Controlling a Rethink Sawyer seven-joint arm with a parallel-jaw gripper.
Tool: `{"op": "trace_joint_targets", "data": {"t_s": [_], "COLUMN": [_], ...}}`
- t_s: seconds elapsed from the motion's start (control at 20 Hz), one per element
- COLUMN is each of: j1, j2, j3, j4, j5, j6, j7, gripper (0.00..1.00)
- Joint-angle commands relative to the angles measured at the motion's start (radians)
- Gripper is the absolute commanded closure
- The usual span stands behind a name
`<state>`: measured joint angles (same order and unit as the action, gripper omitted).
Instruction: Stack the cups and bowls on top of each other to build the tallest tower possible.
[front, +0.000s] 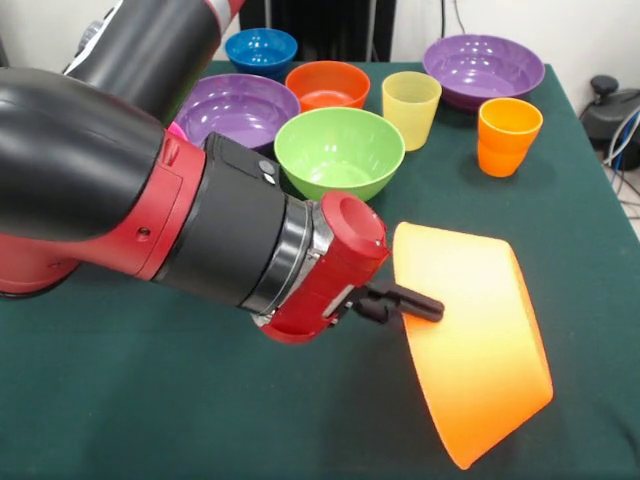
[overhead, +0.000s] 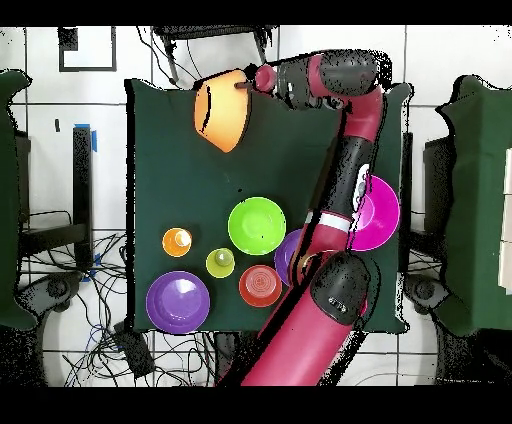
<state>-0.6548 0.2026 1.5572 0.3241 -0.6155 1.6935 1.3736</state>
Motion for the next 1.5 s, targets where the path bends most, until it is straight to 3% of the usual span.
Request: {"op": "trace_joint_targets", "data": {"t_s": [0.05, 0.15, 0.2, 0.9, 1.2, 1.5], "j1": [-0.028, -0.029, -0.030, -0.053, -0.061, -0.085], "j2": [0.089, 0.090, 0.091, 0.115, 0.109, 0.076], "j3": [-0.177, -0.170, -0.166, -0.062, -0.040, -0.110], "j4": [-0.041, -0.045, -0.048, -0.074, -0.075, 0.018], "j5": [-0.288, -0.294, -0.298, -0.389, -0.448, -0.353], "j6": [-0.183, -0.169, -0.162, -0.060, -0.082, -0.226], "j7": [-0.417, -0.427, -0.433, -0.478, -0.474, -0.435], "gripper": [1.00, 1.00, 0.00, 0.00, 0.00, 0.00]}}
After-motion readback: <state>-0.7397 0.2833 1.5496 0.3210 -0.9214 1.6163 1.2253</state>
